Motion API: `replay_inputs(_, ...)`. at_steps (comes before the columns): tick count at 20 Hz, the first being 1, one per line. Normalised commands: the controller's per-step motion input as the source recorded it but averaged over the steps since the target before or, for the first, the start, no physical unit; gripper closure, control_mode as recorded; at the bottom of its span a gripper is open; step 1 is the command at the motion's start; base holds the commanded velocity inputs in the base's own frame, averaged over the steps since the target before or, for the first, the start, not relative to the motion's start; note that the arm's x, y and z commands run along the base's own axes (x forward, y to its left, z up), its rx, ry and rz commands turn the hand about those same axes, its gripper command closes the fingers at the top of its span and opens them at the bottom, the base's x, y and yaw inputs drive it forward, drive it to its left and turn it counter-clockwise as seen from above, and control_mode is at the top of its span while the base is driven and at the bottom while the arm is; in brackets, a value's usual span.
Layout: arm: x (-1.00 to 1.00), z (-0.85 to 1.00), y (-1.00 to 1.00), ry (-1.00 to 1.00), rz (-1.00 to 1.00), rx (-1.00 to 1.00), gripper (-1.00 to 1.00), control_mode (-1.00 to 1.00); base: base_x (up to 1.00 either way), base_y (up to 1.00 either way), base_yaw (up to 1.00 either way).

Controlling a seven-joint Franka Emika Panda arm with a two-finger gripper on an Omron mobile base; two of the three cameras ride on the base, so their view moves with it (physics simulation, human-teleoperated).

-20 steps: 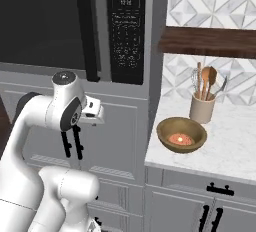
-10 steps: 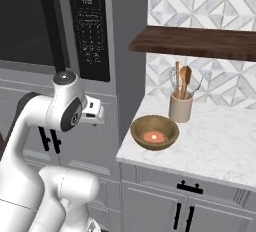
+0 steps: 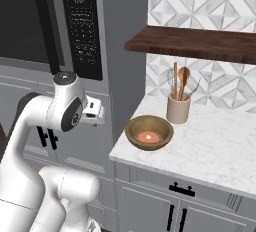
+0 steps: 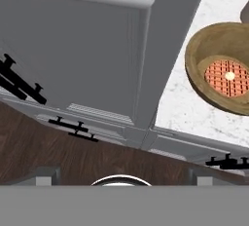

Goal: Open the microwave, place the bowl with waffle inside the microwave, then close the microwave door and turn it on.

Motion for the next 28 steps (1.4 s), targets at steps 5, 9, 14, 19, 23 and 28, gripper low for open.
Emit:
replay_inputs(5, 0.0, 0.0, 0.0, 0.0, 0.0, 0.0, -1.0, 1.0, -0.18, -0.22, 0.2)
replay_inputs(9, -0.06, 0.0, 0.0, -0.03, 0.02, 0.0, -1.0, -1.0, -0.16, -0.07, 0.12)
replay_inputs(14, -0.18, 0.19, 0.09, -0.2, 0.01, 0.0, -1.0, -1.0, 0.0, 0.0, 0.0)
replay_inputs(19, -0.01, 0.41, 0.48, -0.26, -0.03, 0.0, -1.0, -1.0, 0.0, 0.0, 0.0)
replay_inputs(23, 0.0, 0.51, 0.51, -0.18, -0.06, 0.0, -1.0, -1.0, 0.0, 0.0, 0.0)
replay_inputs(28, 0.0, 0.56, 0.24, -0.18, -0.05, 0.02, -1.0, -1.0, 0.0, 0.0, 0.0)
